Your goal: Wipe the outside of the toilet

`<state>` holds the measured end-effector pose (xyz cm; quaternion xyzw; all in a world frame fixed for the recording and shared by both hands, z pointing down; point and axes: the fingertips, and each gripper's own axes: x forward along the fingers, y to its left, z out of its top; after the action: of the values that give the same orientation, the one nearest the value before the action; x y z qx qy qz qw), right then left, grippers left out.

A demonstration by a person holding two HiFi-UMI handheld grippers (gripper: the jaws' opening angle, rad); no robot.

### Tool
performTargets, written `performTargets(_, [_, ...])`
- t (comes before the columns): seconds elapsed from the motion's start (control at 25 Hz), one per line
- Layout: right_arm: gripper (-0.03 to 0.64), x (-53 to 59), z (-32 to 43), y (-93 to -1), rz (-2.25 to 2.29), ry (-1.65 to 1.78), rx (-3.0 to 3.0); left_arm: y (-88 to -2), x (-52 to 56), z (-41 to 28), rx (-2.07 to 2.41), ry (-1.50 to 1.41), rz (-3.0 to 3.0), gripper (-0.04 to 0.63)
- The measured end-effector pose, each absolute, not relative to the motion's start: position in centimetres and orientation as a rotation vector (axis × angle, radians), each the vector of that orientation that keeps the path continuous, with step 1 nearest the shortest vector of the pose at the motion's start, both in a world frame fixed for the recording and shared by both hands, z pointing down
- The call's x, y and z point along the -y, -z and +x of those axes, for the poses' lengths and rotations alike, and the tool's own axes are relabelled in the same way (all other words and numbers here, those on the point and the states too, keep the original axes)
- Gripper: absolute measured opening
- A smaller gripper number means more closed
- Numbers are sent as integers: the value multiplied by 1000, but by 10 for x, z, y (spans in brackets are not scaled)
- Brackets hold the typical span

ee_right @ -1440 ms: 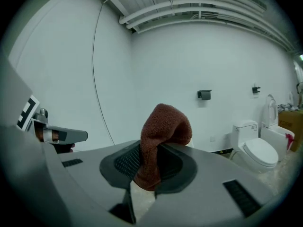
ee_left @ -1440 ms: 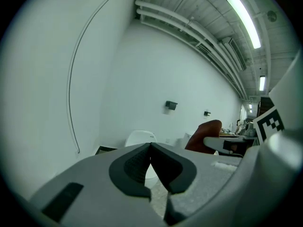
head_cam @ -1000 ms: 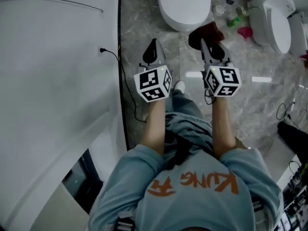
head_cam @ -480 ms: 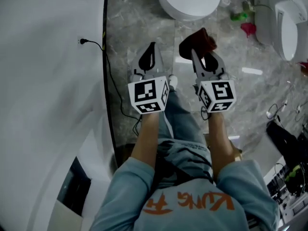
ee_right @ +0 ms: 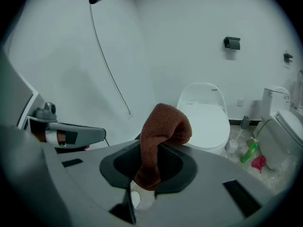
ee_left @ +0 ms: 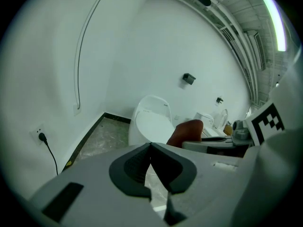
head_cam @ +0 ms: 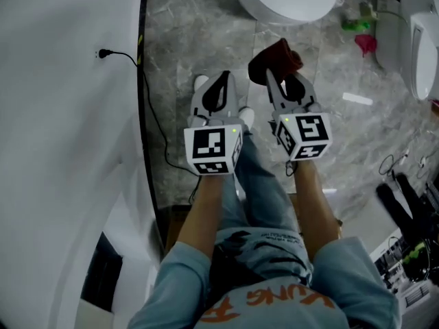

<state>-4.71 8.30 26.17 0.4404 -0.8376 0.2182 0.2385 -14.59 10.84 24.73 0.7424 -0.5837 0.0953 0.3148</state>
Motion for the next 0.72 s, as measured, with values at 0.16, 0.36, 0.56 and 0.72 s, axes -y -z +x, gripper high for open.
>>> performTargets(0.16, [75, -70, -52, -298, 1208, -634, 2261, -288, -104, -152, 1517, -296, 1926, -5])
performTargets(0.36, [75, -54, -67, -333, 1150, -664, 2253, -329, -89, -155, 1470, -342, 1891, -5])
performTargets(0.56, [75, -27, -76, -362, 1125, -665, 2226, -352, -64, -150, 1401, -375, 1918, -5])
performTargets(0.72, [75, 1, -86, -383, 1105, -649, 2211, -364, -36, -159, 1427, -365, 1946, -5])
